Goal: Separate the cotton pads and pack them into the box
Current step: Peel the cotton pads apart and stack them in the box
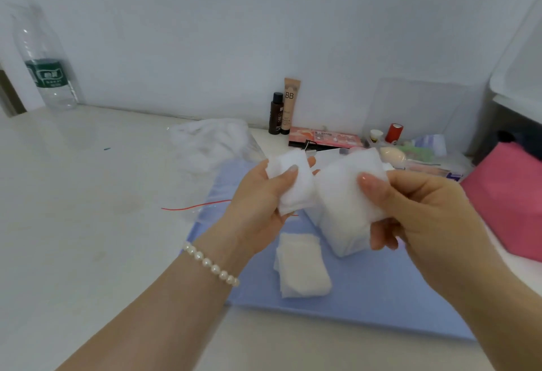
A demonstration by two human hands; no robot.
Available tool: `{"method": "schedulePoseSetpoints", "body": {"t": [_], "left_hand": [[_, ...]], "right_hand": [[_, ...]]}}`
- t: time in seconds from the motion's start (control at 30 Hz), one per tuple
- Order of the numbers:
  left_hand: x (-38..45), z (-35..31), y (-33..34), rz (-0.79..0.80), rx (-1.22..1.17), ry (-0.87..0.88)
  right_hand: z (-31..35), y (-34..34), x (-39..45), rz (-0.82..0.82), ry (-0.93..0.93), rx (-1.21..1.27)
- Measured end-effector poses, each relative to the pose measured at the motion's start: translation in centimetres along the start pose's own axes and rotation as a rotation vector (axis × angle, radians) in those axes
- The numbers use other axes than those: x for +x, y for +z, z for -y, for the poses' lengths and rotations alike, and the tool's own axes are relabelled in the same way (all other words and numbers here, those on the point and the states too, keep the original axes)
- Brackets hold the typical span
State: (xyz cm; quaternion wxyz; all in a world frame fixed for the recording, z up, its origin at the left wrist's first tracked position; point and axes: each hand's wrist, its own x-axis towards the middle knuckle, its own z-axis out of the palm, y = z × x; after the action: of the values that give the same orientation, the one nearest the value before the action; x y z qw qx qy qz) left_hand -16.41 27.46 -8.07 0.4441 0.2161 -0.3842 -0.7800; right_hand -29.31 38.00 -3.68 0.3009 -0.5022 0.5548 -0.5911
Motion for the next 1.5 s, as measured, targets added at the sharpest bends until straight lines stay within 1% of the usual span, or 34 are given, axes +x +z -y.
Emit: {"method": "schedulePoseSetpoints", "body": {"t": [0.03, 0.07, 0.1, 0.17, 0.23, 0.3, 0.43, 0.57, 0.63, 0.77, 0.87, 0.97, 1.0, 1.07, 1.13, 1.2, 1.27, 1.3, 1.37, 1.5], "left_hand": [[-0.1, 0.4, 0.2, 0.000, 0.024, 0.004], [-0.3, 0.9, 0.5, 0.003, 0.047, 0.001], [-0.5, 1.3, 0.9, 0.014, 0.065, -0.004], [-1.0, 2.2, 1.5, 0.057, 0.090, -0.012], [-1.3, 2.7, 1.9, 0.076, 0.076, -0.037], [-1.2, 2.8, 1.9, 0.062, 0.008, -0.079], [-1.4, 2.7, 2.0, 0.041, -0.098, -0.184], [-1.4, 2.3, 2.1, 0.121, -0.189, -0.242], [-1.5, 2.3, 2.1, 0.150, -0.165, -0.221], [-1.9, 2.4, 2.0, 0.236, 0.060, -0.121], [-1.7, 2.2, 1.6, 0.167, 0.094, -0.123], [-1.5, 1.2, 1.4, 0.109, 0.066, -0.111], [-1.4, 0.7, 1.3, 0.087, 0.038, -0.094], [-1.1, -0.6, 0.7, 0.047, -0.019, -0.040], [-0.9, -1.8, 0.1, 0.007, -0.061, -0.003], [-0.8, -2.5, -0.5, -0.019, -0.076, 0.009], [-0.8, -2.6, -0.7, -0.023, -0.065, 0.003], [-0.9, -2.5, -0.6, -0.018, -0.056, -0.003], [-0.9, -2.3, -0.5, 0.004, -0.039, -0.012], [-1.0, -2.1, -0.3, 0.040, -0.031, -0.040]], "right_hand": [[0.1, 0.2, 0.1, 0.039, 0.087, 0.159], [-0.2, 0.4, 0.1, 0.066, 0.159, 0.247], [-0.7, 0.7, 0.1, 0.069, 0.204, 0.275], [-1.8, 1.1, 0.2, 0.017, 0.232, 0.240], [-2.6, 1.3, 0.1, -0.043, 0.209, 0.171], [-3.0, 1.5, 0.1, -0.082, 0.180, 0.111], [-3.3, 1.6, 0.1, -0.109, 0.107, 0.020], [-3.4, 1.7, 0.1, -0.111, 0.055, -0.044], [-3.5, 1.7, 0.1, -0.102, 0.040, -0.052], [-3.4, 2.0, 0.0, -0.057, 0.028, -0.063], [-3.3, 2.0, 0.0, -0.053, 0.026, -0.081], [-3.4, 1.8, 0.1, -0.084, 0.011, -0.068], [-3.5, 1.7, 0.0, -0.089, -0.007, -0.108], [-3.7, 1.5, -0.2, -0.053, -0.049, -0.268], [-3.9, 1.7, -0.7, 0.082, -0.029, -0.527], [-3.9, 2.2, -1.1, 0.265, 0.062, -0.887], [-4.0, 2.7, -1.4, 0.377, 0.151, -1.178], [-3.9, 2.9, -1.5, 0.401, 0.183, -1.245], [-3.9, 2.9, -1.7, 0.399, 0.202, -1.274], [-4.3, 2.9, -1.8, 0.379, 0.247, -1.138]]}}
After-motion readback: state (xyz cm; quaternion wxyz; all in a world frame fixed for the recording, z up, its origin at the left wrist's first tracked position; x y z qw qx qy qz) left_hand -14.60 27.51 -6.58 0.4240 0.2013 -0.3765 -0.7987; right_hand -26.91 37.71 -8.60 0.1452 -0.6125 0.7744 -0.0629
